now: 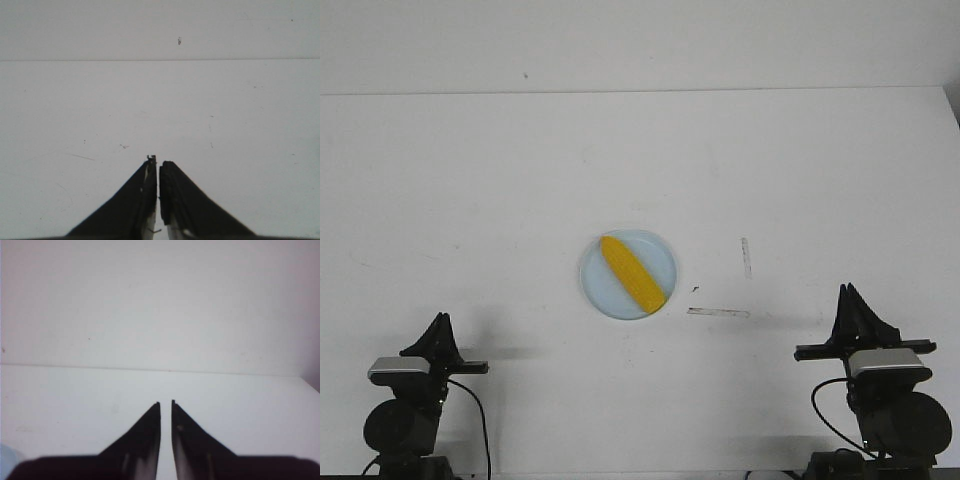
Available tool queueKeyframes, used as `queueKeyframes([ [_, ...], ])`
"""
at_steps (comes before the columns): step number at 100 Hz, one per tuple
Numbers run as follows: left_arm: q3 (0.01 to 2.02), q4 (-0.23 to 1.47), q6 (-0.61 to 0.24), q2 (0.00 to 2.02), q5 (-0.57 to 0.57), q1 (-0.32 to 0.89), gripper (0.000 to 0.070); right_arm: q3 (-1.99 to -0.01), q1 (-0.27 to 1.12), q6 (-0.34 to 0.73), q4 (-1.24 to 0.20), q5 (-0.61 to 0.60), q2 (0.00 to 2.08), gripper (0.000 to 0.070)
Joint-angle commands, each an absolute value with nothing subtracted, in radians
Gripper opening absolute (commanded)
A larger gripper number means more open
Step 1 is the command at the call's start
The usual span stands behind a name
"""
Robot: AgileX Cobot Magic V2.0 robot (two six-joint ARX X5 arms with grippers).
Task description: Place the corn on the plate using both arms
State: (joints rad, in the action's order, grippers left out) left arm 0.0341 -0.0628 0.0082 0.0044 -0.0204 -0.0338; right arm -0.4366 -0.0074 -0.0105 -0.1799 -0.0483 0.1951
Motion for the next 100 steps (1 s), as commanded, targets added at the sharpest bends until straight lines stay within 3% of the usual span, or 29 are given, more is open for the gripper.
queueKeyframes([
  [1,0.013,-0.076,0.007,0.003,-0.015,-0.033,0.0001,-0.414,-0.005,-0.001,-0.160,-0.044,0.174,0.0039],
  [50,0.013,-0.076,0.007,0.003,-0.015,-0.033,0.0001,-0.127,-0.006,0.000,-0.088,-0.052,0.001,0.0039],
  [65,0.013,-0.076,0.008,0.003,-0.015,-0.033,0.0001,-0.009,-0.004,0.002,0.102,-0.052,0.001,0.0039],
  [100,0.014,-0.076,0.007,0.003,-0.015,-0.033,0.0001,-0.013,-0.003,0.003,0.059,-0.046,0.001,0.0038],
])
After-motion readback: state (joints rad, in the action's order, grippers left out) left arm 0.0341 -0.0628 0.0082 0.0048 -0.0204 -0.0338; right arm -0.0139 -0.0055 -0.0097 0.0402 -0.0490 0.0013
